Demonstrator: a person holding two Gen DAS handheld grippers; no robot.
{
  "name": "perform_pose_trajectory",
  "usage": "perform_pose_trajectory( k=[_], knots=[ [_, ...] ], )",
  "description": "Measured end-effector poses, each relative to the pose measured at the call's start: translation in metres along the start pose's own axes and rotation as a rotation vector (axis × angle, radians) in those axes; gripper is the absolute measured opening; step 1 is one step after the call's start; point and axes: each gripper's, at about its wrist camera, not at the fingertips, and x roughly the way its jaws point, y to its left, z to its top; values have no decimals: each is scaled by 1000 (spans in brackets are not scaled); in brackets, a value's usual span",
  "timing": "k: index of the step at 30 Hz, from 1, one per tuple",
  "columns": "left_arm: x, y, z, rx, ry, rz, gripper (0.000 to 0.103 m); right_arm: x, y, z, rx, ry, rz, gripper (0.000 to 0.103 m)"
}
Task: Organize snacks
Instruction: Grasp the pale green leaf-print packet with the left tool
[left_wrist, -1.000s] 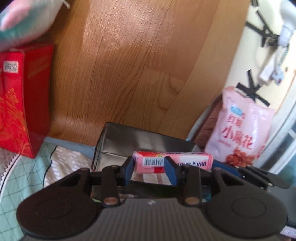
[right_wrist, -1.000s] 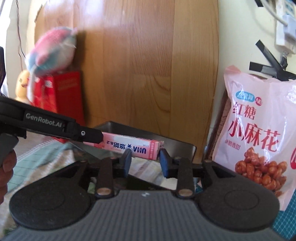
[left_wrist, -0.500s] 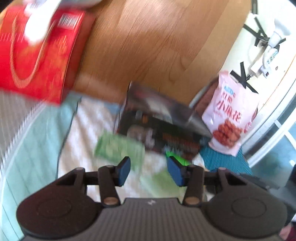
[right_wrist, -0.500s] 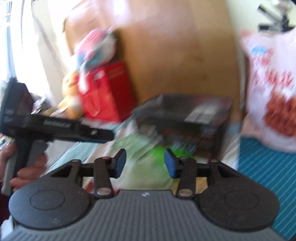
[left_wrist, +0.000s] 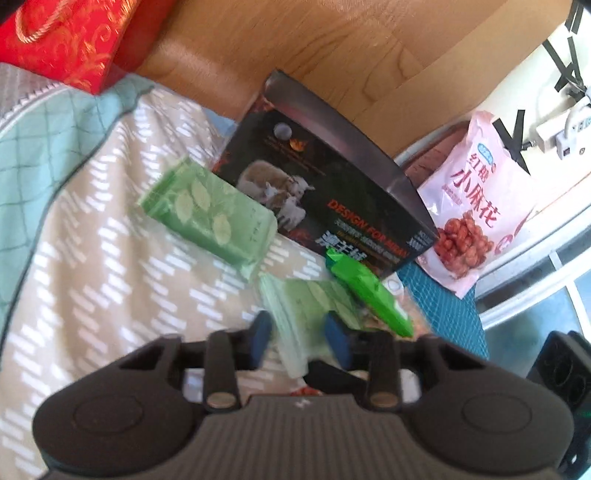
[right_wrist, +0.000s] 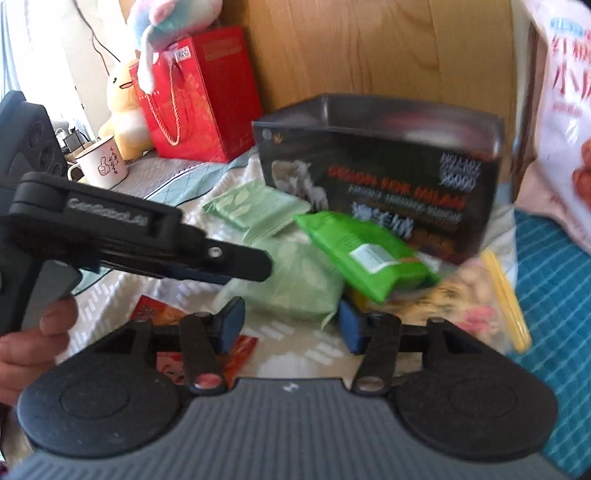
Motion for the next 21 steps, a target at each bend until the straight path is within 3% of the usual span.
perform_pose_trajectory(
  k=[1,6,10,16,21],
  knots=[
    [-3,-1,-1,0,-6,4,30,-3,5,-1,-8,-9,-12,38],
    [-49,-23,-9,91,-102,-35,30,-39,32,0,-72,-129,-33,34],
    [-90,-40,-38,192,-152,-37,31,-79,54,-13,-92,-205,9,34],
    [-104,-43,-101,279,-103,-4,33,-100,79,-65,-113,-164,23,34],
    [-94,-32,-136,301,-20,27,36,-100,96,-106,-169,-92,-28,36]
  ],
)
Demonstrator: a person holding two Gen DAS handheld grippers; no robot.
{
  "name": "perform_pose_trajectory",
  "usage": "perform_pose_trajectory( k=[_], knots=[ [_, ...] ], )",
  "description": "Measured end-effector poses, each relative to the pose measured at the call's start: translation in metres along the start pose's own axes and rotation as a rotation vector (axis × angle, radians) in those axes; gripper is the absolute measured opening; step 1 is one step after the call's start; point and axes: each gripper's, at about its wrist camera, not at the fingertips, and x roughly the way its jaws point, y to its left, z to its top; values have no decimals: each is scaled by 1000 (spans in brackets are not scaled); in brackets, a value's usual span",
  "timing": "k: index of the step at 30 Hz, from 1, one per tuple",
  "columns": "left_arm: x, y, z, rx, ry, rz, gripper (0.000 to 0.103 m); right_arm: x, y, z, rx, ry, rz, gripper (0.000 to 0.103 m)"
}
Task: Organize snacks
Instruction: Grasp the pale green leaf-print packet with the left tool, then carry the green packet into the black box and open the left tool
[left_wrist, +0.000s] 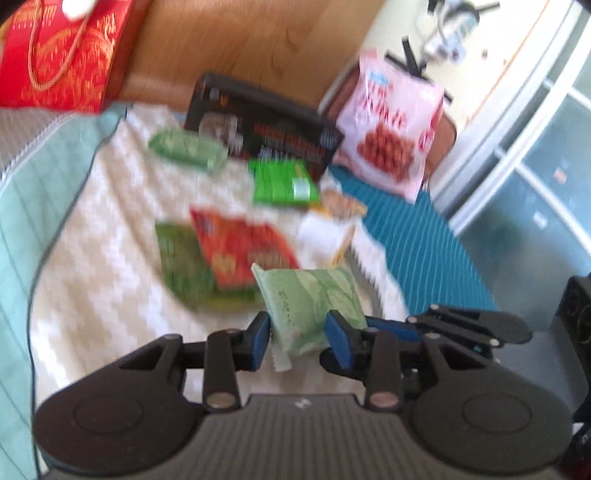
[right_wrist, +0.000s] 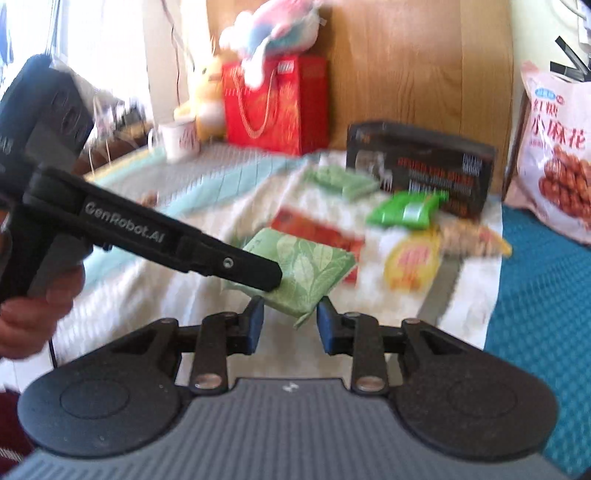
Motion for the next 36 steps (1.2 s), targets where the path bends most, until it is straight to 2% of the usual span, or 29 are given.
perform_pose_trajectory(
  k=[2,4,5,11,15,17,18,19,21,23,27,30,33,36],
  knots=[
    [1,1,-11,14,1,14,40,-1,6,-10,-14,19,-6,38],
    [-4,0,-15,38,-7,33,44,-5,8,-16,-31,20,-17,52],
    [-9,2,-16,33,-15,36,48,-8,7,-18,-38,12,-26,54],
    [-20,20,-10,-54,-32,10,49,-17,-4,-23,-39,12,-41,54],
    [-8,13,-4,-28,-6,5,46,-9,-5,-20,-58,15,-35,54],
    [2,7,-4,9,28,5,39,-2,-5,-17,-71,22,-24,53],
    [6,4,-5,25,27,7,38,-1,-3,-17,-76,30,-16,45],
    [8,2,-5,35,32,3,36,1,-2,-16,-80,26,-5,30],
    [7,-1,0,23,43,-11,35,3,0,-12,-88,29,-8,30],
    [0,-8,11,43,20,-10,35,0,2,-4,-98,11,-27,30],
    [-29,-23,60,84,-94,-45,35,-22,-13,39,-76,-95,-36,29],
    [-60,-46,118,123,-213,-58,35,-42,-26,94,-81,-198,-59,29],
    [-94,-75,182,191,-337,-55,35,-69,-37,165,-124,-314,-98,29],
    [-114,-98,238,242,-412,-25,35,-83,-46,227,-181,-364,-140,29]
  ],
)
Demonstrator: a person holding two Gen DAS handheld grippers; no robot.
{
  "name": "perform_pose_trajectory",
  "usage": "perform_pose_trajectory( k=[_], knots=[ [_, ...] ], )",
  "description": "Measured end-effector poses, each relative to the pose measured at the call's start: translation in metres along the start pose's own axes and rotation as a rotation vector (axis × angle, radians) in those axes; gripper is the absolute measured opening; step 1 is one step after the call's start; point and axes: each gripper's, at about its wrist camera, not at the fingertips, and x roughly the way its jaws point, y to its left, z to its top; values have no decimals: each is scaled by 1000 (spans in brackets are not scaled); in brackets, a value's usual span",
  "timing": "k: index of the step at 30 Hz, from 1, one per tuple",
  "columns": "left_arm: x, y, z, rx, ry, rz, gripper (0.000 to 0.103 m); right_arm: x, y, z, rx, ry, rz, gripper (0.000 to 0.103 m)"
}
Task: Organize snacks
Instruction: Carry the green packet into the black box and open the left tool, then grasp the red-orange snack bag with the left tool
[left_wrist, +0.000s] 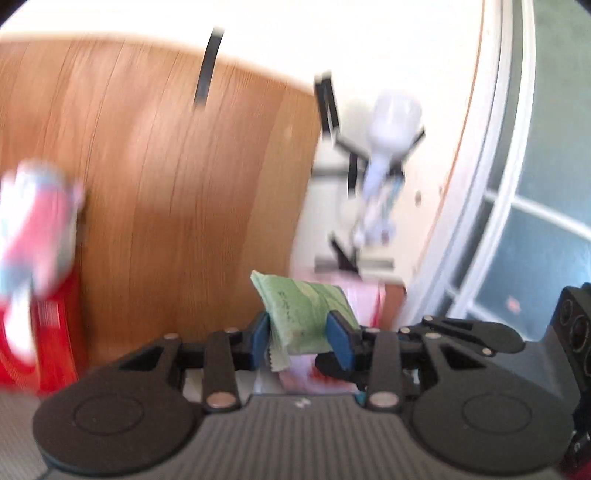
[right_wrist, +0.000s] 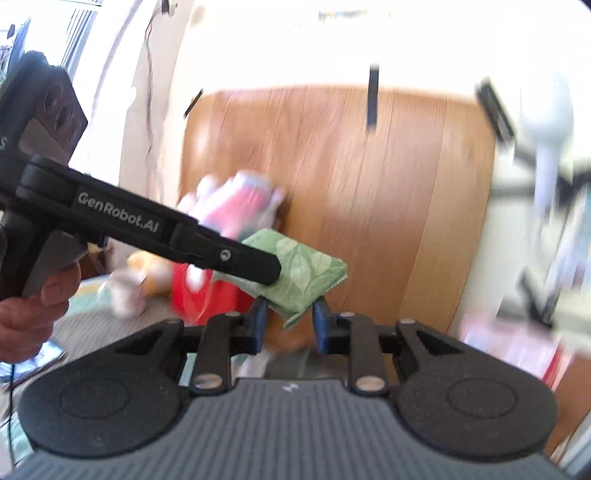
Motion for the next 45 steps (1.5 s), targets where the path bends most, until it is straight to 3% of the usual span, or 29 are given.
perform_pose_trajectory(
  k=[2,4,12,17,20,23,28,33,36,39,45],
  knots=[
    [12,3,19,12,-13,11,36,11,-11,22,-12,-7,-12,29],
    [35,17,18,-5,8,21,37,28,-19,23,-15,6,-19,29],
    [171,102,-67,-151,274,95,37,146,-56,-89,163,258,24,29],
    [224,135,-106,-219,379,135,38,192,-70,-137,243,371,30,31],
    [237,140,-119,-216,413,175,42,204,-79,-149,271,395,6,44],
    [229,144,-120,-210,413,174,43,198,-80,-149,265,380,2,45],
    [178,158,-115,-240,351,171,43,171,-81,-139,248,305,-2,45],
    [116,151,-143,-260,388,155,43,121,-56,-139,306,271,139,45],
    [83,142,-174,-304,423,97,43,92,-26,-154,316,300,260,45],
    [63,131,-198,-330,459,77,43,71,9,-173,291,347,323,46],
    [59,113,-229,-318,518,79,44,62,44,-207,190,437,268,54]
  ],
)
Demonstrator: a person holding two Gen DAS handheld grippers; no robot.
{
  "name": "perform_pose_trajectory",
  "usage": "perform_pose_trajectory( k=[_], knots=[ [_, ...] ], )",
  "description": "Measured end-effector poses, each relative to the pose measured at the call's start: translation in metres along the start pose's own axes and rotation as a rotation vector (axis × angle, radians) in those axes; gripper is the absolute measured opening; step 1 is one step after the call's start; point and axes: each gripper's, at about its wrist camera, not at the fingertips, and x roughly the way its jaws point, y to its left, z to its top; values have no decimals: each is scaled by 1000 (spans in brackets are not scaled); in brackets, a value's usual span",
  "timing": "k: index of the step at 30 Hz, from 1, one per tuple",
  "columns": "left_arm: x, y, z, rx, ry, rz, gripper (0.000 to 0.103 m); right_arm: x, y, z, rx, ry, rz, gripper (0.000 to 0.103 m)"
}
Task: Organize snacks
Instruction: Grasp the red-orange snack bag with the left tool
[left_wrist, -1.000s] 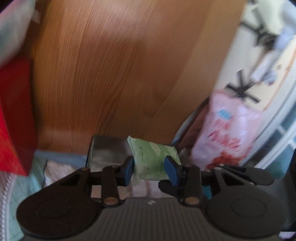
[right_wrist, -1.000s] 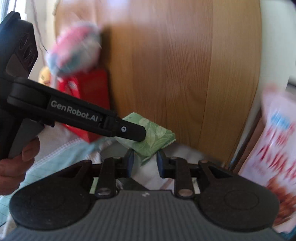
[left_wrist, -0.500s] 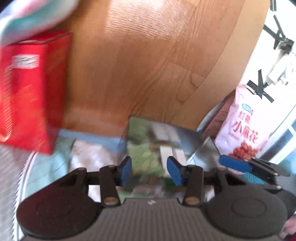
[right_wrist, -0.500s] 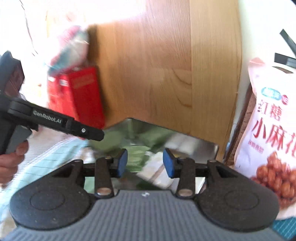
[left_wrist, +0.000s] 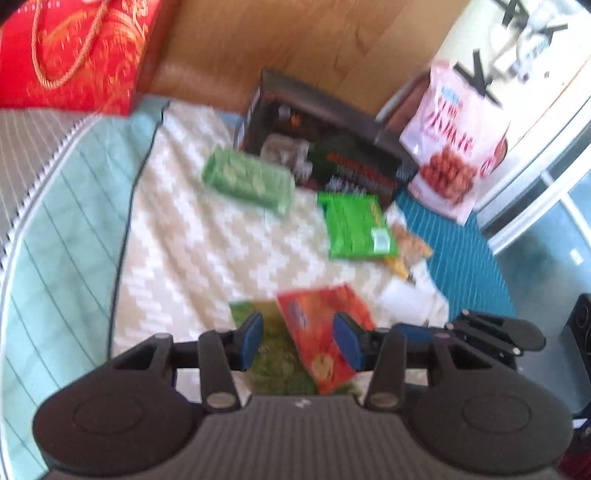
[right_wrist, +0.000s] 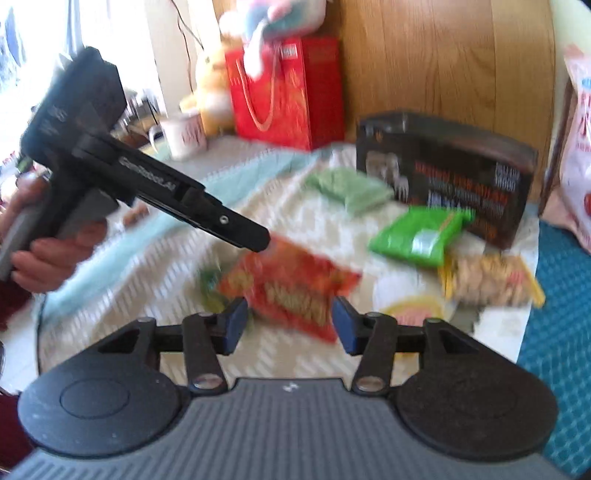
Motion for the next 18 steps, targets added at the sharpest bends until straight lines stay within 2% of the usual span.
perform_pose_trajectory(
  k=[2,11,13,14,15,16,18],
  knots=[
    [-1,-3,-2,10,-15,8,46,8,2,-5,-31,19,-54,54],
    [11,-23,-4,-20,-39,-57,44,6,-5,-18,-6,-42,-51,57],
    [13,-20,-5,-68,-34,-128,36,4,-6,-20,3,-60,-48,57],
    [16,-21,-6,-75,-27,-142,26,3,-6,-21,5,-69,-50,57],
    [18,-23,-8,-70,-27,-119,17,0,-4,-23,5,-76,-54,56],
    [21,-26,-9,-60,-27,-84,17,1,-4,-23,1,-80,-61,55],
    [23,-23,-9,-86,-25,-93,16,2,-1,-22,-11,-84,-80,53]
  ],
)
